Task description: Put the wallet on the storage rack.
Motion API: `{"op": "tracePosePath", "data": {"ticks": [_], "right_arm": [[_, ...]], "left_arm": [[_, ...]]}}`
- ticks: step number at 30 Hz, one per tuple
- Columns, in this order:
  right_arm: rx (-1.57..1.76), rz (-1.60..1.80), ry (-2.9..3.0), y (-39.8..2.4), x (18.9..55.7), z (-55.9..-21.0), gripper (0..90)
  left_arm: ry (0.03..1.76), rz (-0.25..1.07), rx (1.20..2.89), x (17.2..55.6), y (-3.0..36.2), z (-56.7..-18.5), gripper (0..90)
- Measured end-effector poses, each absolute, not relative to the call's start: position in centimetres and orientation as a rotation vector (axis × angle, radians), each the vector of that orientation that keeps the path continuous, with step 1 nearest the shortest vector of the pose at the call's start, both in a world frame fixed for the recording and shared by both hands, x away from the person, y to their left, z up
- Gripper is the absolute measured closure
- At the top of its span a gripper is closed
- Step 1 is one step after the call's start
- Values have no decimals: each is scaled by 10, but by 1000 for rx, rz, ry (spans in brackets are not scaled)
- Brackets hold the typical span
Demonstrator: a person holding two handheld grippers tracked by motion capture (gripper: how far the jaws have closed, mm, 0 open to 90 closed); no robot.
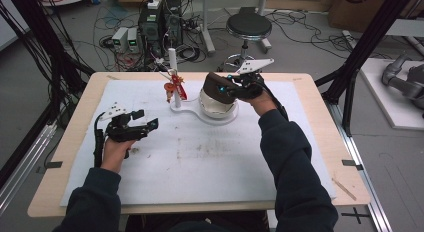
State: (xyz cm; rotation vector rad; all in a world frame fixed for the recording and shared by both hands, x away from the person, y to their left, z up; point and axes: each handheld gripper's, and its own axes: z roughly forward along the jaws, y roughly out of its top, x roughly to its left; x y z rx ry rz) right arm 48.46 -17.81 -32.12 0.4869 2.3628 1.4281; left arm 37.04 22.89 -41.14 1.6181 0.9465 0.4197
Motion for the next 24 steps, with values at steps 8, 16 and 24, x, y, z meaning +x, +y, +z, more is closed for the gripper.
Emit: {"op": "tracePosePath", "data": {"ticks": [8,16,24], "right_arm": [[512,1396,2367,-173,497,-335,637],[482,1350,2374,-169,503,-343,637],[473,1254,2427,-162,507,-356,635]], "left_arm": [[951,417,1617,371,229,-412,208],[950,412,1623,371,229,-412,208],[948,405,1630,371,228,-413,207]]}}
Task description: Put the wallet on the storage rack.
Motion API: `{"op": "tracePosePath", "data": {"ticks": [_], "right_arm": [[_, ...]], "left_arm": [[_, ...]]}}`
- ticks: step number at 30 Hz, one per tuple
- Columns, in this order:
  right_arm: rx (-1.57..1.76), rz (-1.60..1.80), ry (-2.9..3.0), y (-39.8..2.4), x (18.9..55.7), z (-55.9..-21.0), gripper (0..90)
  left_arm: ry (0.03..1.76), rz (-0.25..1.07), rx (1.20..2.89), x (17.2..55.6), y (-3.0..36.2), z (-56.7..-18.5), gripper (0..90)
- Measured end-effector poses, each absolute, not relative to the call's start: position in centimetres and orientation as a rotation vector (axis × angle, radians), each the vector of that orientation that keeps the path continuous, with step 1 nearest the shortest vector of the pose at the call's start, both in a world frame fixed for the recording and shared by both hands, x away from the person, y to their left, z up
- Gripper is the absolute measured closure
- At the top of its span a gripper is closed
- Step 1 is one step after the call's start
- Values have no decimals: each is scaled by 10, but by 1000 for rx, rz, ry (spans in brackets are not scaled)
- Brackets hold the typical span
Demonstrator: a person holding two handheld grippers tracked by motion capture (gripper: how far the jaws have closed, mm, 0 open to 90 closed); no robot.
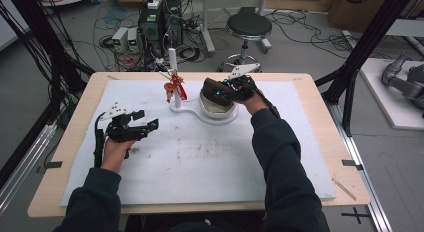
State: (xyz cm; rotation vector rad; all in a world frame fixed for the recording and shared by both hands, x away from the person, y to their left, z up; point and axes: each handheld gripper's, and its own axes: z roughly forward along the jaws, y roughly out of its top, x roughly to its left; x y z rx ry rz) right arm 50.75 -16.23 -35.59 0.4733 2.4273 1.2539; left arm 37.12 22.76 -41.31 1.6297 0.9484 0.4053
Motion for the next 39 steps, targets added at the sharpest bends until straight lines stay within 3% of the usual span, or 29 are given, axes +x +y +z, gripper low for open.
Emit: {"op": "tracePosePath", "data": {"ticks": [9,11,24,28,31,33,39], "right_arm": [[479,1185,2449,-160,509,-368,615],[480,1186,2453,-161,509,-368,570],[535,1260,2438,-180,494,-350,538],[538,1282,2376,-192,481,-346,488],[660,1284,2405,-207,471,-345,361],[701,1312,2361,-219,461,-347,371],[835,1278,2279,-257,426,-359,267]], "left_arm": [[950,403,1632,371,228,-413,207],[949,403,1632,371,228,-413,207],[951,405,1620,371,228,-413,207],[938,414,1618,371,230,-412,207],[918,438,1604,372,234,-411,208],[901,466,1603,372,236,-411,207],[938,473,1570,374,243,-410,162]]}}
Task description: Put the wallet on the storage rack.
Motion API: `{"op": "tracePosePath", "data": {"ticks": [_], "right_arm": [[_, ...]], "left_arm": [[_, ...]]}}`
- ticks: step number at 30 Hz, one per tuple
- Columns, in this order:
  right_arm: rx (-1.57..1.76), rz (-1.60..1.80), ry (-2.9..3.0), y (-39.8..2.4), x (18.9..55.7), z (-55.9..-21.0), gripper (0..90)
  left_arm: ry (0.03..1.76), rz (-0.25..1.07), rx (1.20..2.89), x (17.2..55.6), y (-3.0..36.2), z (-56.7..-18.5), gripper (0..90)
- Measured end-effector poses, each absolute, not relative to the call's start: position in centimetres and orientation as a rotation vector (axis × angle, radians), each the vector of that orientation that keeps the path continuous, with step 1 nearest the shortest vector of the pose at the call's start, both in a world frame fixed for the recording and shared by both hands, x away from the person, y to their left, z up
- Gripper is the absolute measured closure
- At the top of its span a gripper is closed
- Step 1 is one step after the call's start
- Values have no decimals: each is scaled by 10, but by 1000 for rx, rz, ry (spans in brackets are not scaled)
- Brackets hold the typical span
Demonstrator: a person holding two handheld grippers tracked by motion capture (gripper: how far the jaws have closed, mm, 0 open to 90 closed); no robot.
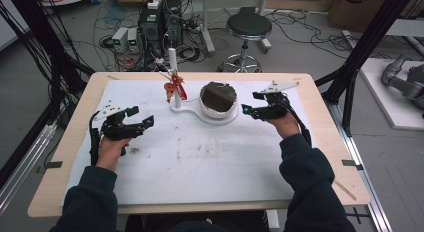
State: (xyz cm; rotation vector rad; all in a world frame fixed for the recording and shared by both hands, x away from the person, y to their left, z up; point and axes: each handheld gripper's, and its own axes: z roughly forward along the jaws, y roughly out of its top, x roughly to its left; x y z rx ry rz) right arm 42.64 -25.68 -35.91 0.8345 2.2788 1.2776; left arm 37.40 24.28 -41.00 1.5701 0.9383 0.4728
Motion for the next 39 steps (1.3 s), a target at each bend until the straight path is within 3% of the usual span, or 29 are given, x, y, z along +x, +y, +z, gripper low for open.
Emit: {"op": "tracePosePath", "data": {"ticks": [7,14,39], "right_arm": [[980,1259,2182,-302,384,-384,220],[1063,1234,2130,-329,365,-401,217],[1044,1188,2091,-332,352,-403,218]], "left_arm": [[941,444,1572,375,242,-411,161],[923,479,1581,372,241,-408,162],[910,503,1573,365,241,-411,186]]}}
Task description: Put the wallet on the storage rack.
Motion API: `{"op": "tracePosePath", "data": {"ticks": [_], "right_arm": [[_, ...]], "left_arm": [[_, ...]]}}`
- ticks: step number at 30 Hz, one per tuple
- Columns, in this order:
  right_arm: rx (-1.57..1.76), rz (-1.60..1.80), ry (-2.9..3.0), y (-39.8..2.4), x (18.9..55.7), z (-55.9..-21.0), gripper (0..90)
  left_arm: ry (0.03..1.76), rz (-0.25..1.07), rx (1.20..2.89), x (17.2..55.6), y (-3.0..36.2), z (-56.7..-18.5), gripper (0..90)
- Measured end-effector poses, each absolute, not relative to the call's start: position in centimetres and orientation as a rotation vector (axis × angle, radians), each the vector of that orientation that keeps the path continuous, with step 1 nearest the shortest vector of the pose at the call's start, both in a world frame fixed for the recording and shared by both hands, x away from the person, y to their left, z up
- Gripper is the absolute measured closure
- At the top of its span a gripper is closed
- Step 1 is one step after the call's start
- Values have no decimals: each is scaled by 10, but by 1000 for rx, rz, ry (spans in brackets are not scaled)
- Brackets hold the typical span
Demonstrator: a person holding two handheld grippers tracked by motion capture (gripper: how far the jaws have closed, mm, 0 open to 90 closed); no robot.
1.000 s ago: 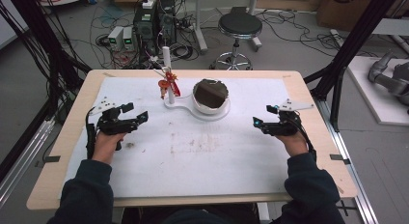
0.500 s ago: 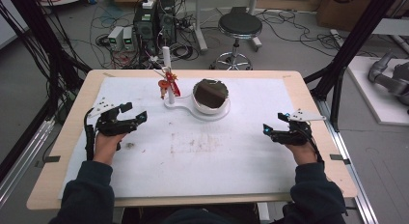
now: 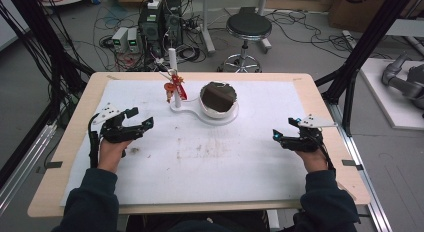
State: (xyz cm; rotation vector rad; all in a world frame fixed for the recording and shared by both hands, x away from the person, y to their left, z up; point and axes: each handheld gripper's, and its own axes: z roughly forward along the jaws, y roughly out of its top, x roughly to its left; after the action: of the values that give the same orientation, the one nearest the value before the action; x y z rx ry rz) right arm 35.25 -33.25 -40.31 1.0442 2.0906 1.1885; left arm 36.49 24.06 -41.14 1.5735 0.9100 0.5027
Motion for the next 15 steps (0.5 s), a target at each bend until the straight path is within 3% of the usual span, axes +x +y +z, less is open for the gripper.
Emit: {"op": "tracePosePath", "data": {"ticks": [15], "right_arm": [[1056,1197,2066,-336,354,-403,218]], "left_arm": [[928,495,1561,366,241,-413,186]]}}
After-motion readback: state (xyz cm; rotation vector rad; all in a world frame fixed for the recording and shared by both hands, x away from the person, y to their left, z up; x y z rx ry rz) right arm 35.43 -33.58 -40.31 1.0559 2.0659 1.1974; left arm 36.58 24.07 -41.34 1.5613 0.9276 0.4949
